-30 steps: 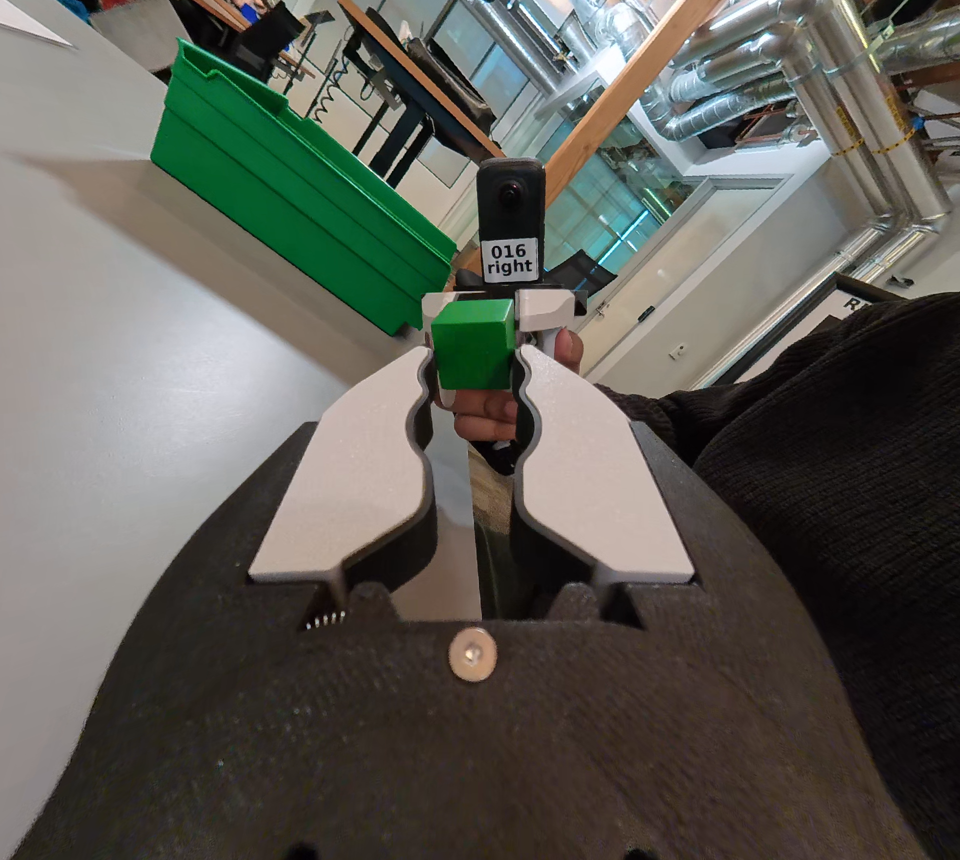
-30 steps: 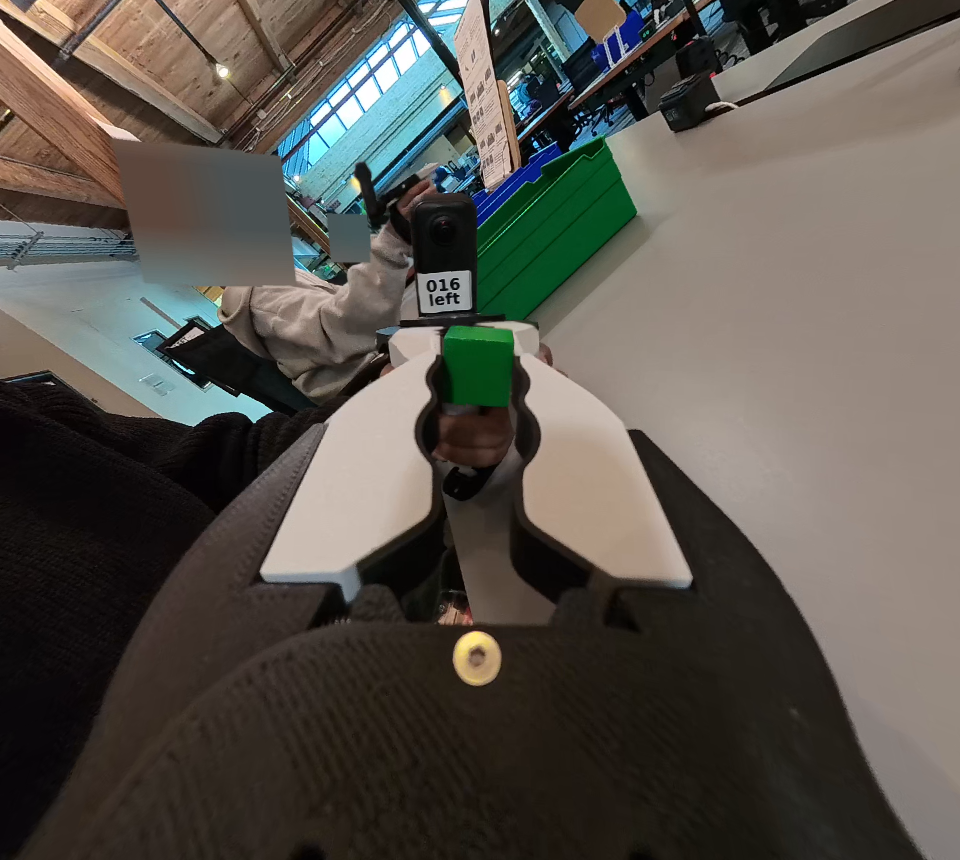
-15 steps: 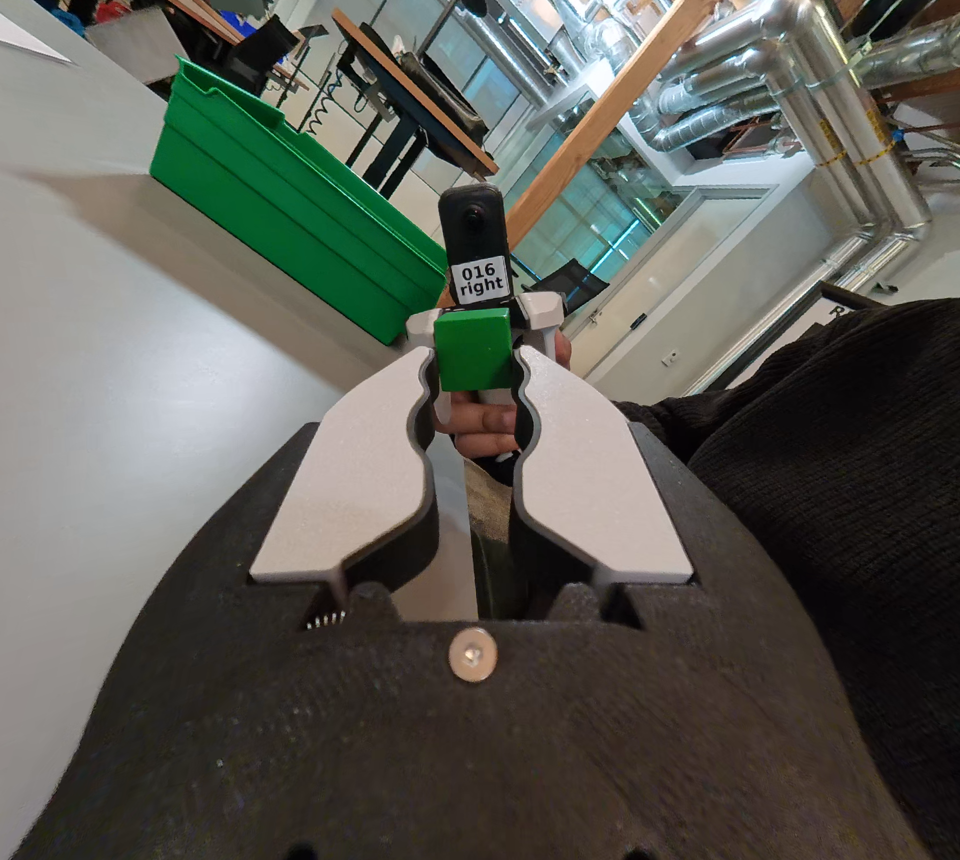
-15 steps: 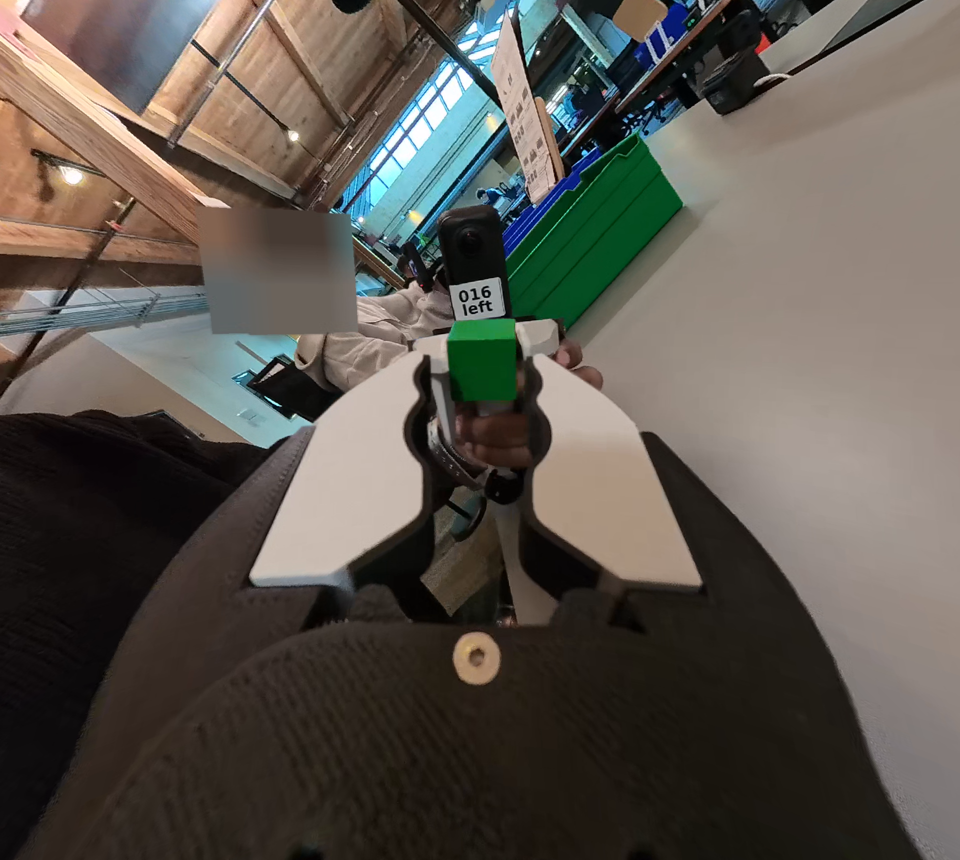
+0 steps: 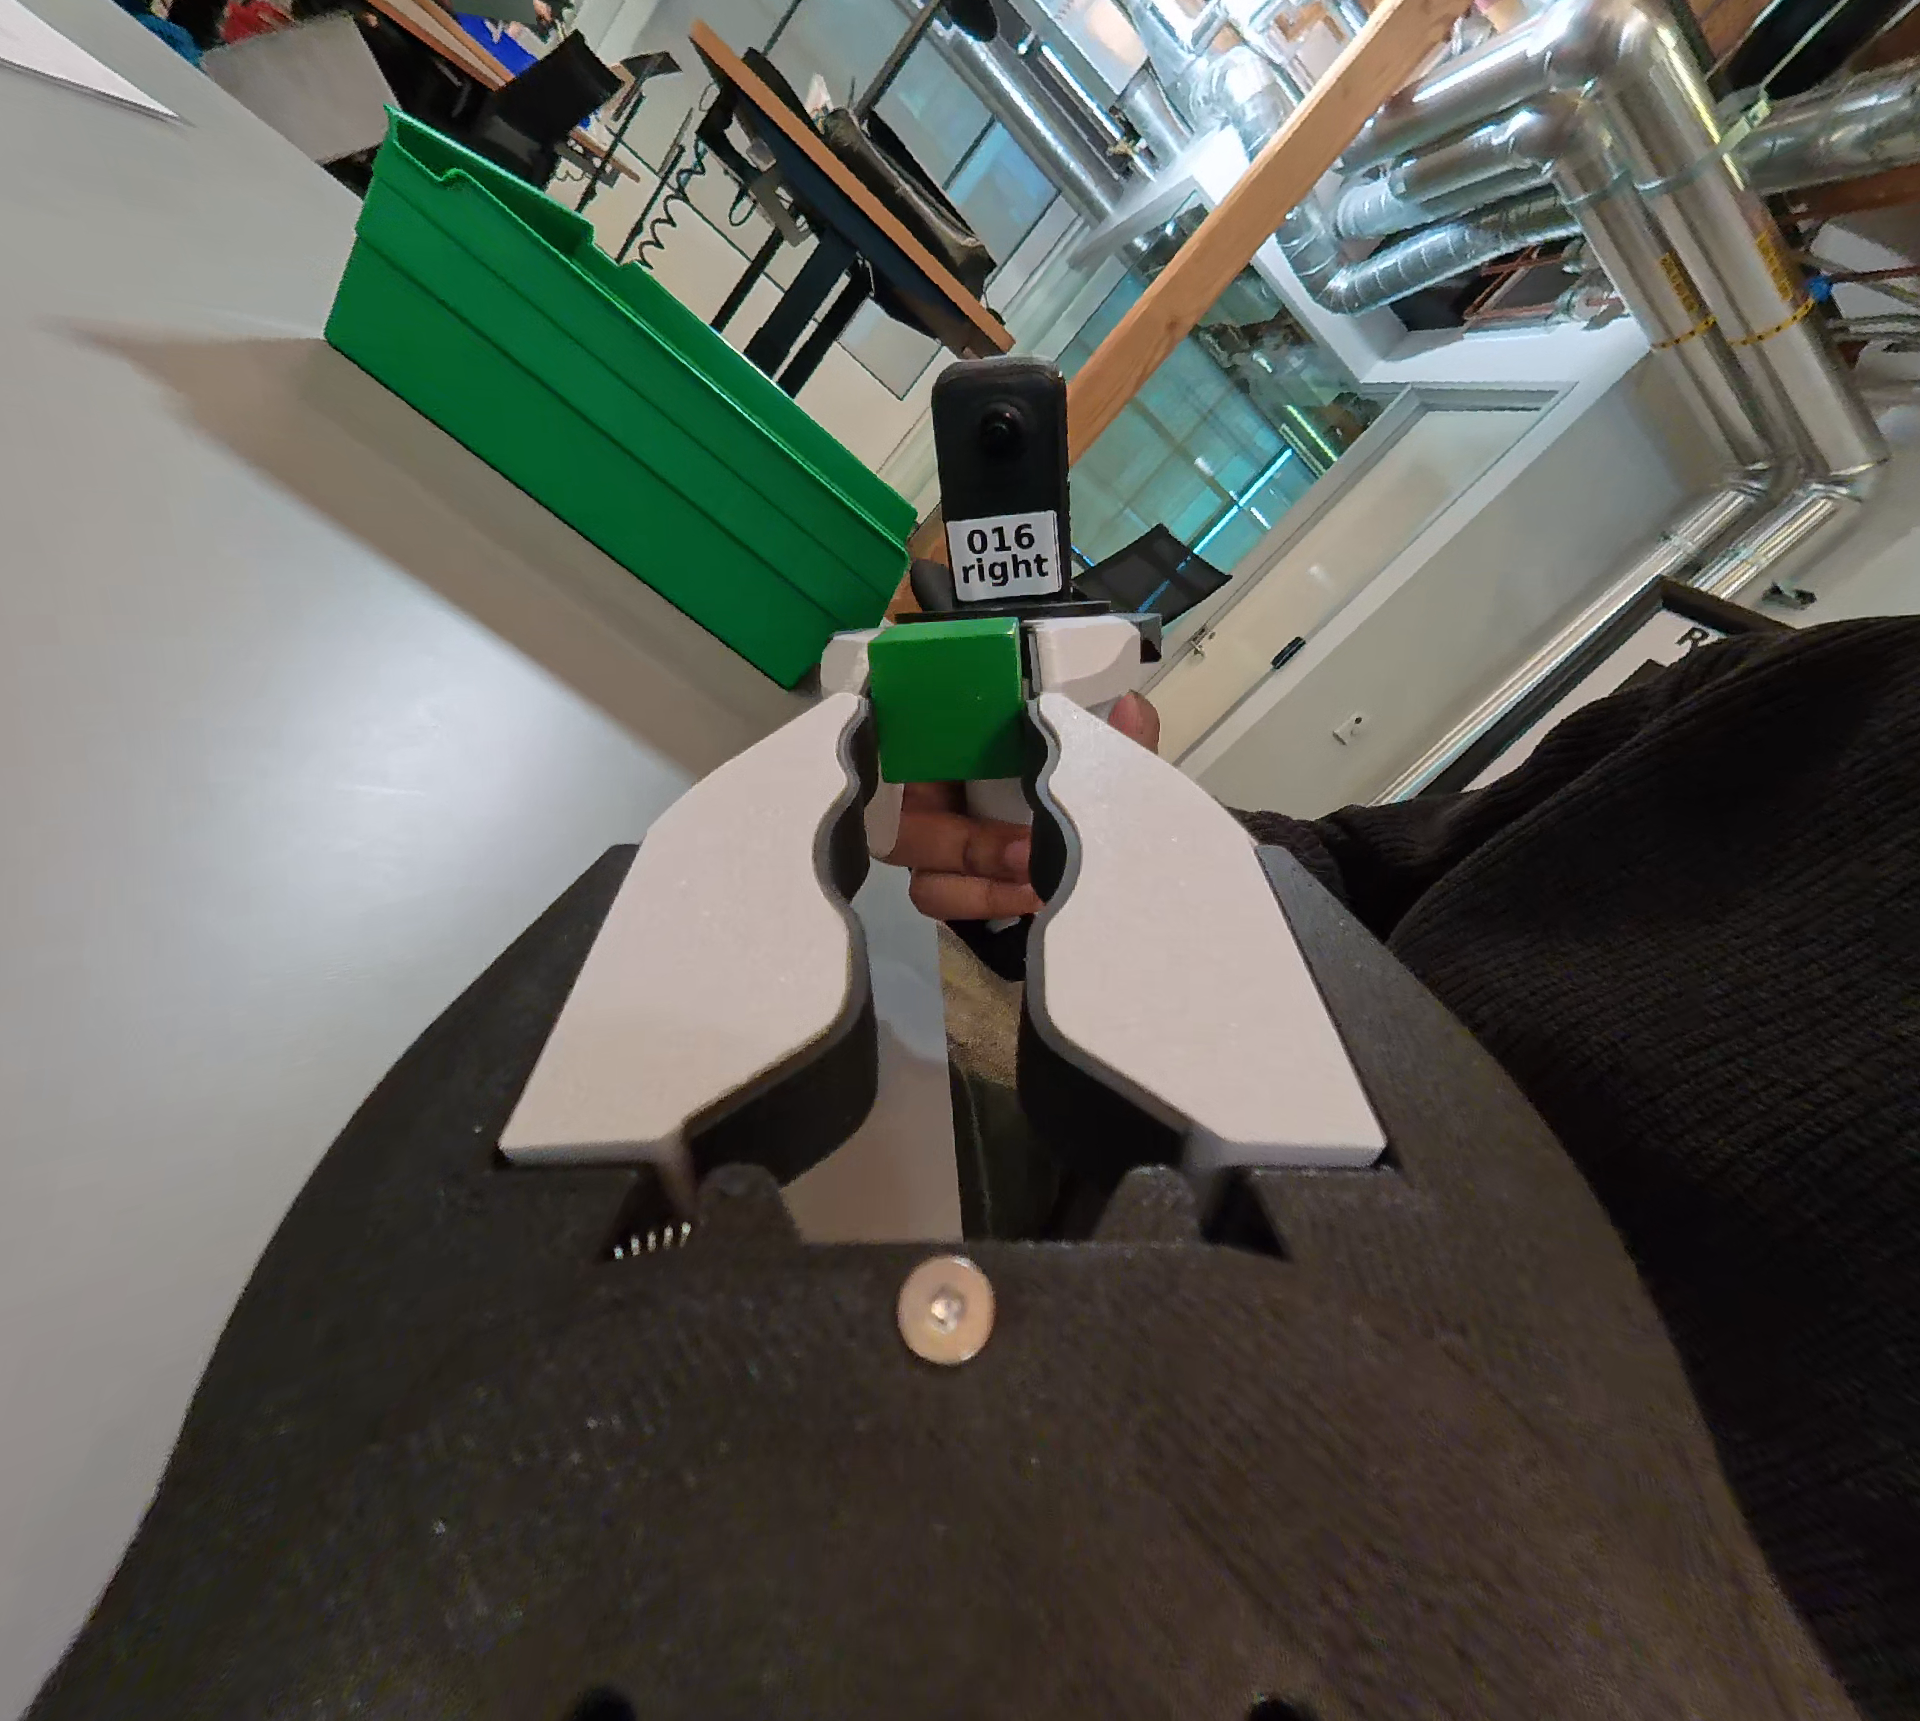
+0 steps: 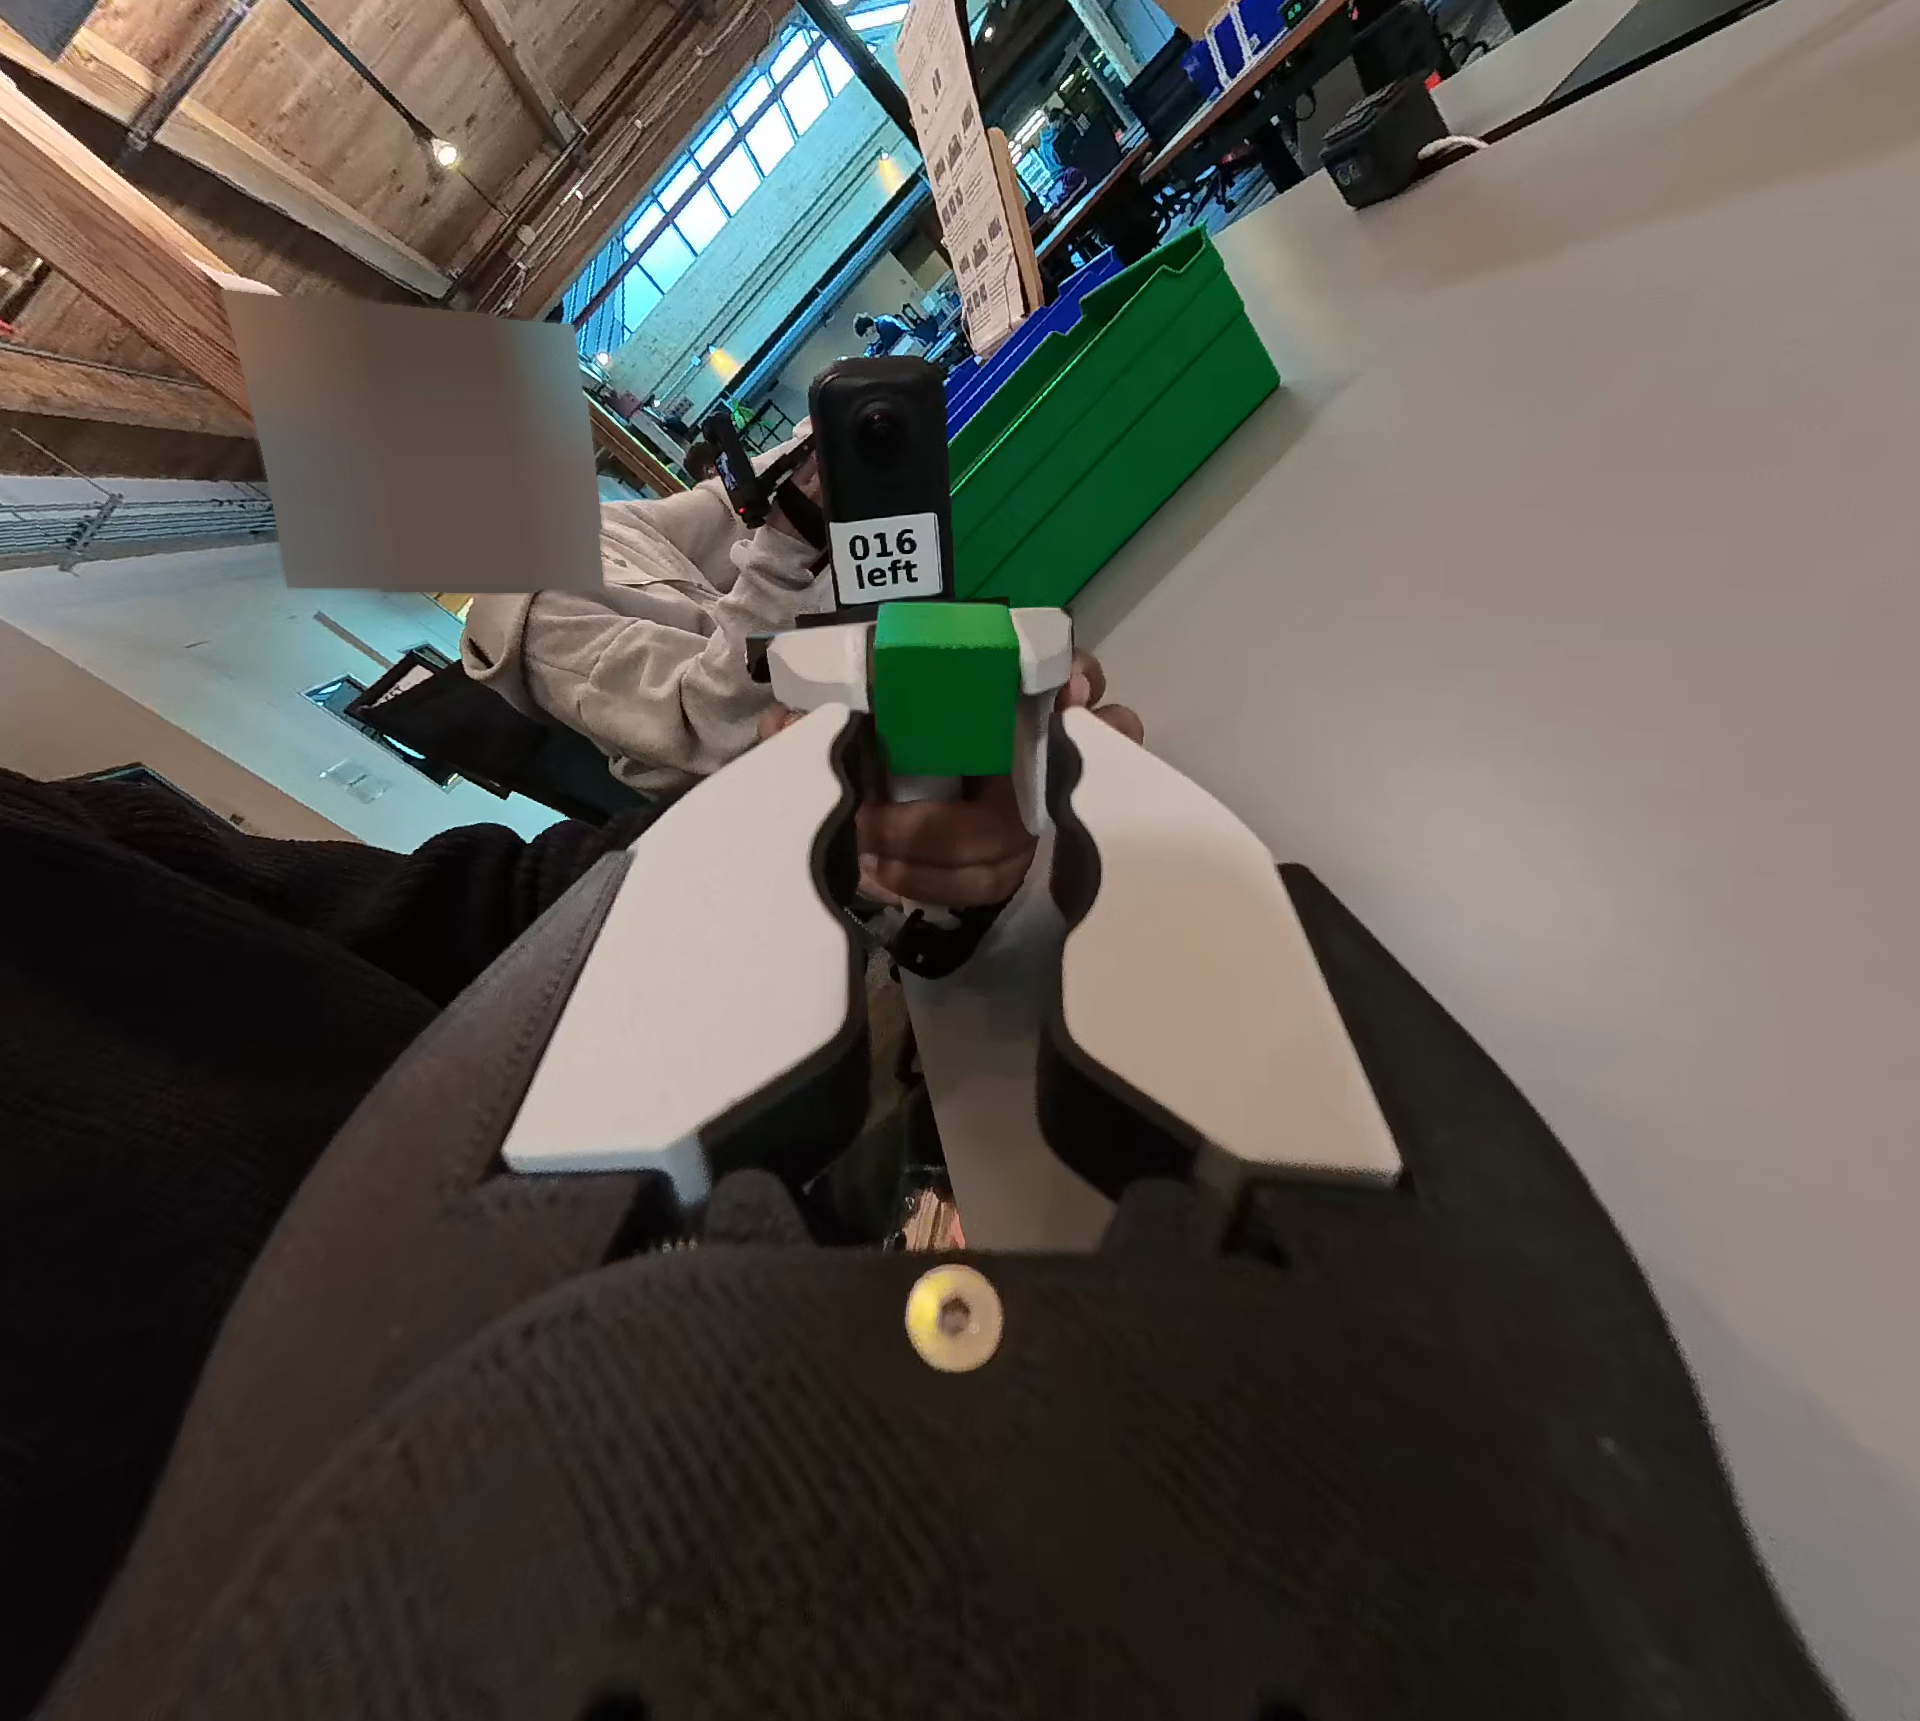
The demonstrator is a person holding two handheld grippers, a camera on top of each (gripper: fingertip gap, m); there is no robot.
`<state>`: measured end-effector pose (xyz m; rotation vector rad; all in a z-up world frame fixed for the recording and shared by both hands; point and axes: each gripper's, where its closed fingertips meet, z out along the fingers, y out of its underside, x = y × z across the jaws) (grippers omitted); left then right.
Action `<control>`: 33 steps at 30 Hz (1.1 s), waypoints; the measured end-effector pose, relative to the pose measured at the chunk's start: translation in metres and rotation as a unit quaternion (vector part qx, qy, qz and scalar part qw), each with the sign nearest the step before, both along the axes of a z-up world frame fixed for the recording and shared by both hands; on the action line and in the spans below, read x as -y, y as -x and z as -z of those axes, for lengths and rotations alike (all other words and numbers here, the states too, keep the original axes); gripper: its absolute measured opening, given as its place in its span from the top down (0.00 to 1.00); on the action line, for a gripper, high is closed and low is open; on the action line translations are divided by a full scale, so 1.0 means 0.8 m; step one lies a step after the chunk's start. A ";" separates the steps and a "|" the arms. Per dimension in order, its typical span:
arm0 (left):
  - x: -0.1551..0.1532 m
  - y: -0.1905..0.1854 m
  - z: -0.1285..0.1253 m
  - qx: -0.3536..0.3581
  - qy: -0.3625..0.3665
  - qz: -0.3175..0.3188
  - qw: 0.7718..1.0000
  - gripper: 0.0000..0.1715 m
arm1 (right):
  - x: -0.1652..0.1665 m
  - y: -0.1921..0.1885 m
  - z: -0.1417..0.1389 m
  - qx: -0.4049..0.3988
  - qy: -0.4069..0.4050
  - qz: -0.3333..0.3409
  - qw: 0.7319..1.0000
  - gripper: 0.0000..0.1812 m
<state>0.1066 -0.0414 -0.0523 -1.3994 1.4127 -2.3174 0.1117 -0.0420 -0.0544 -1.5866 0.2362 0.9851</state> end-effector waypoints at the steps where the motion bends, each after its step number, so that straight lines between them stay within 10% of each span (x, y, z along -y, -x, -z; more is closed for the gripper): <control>1: 0.001 0.000 0.001 0.000 -0.002 0.001 1.000 0.85 | 0.000 -0.001 0.000 -0.002 -0.001 0.001 1.000 0.83; 33: 0.007 0.000 0.012 -0.005 -0.042 0.004 0.999 0.79 | 0.004 -0.006 -0.001 -0.001 0.005 -0.003 1.000 0.86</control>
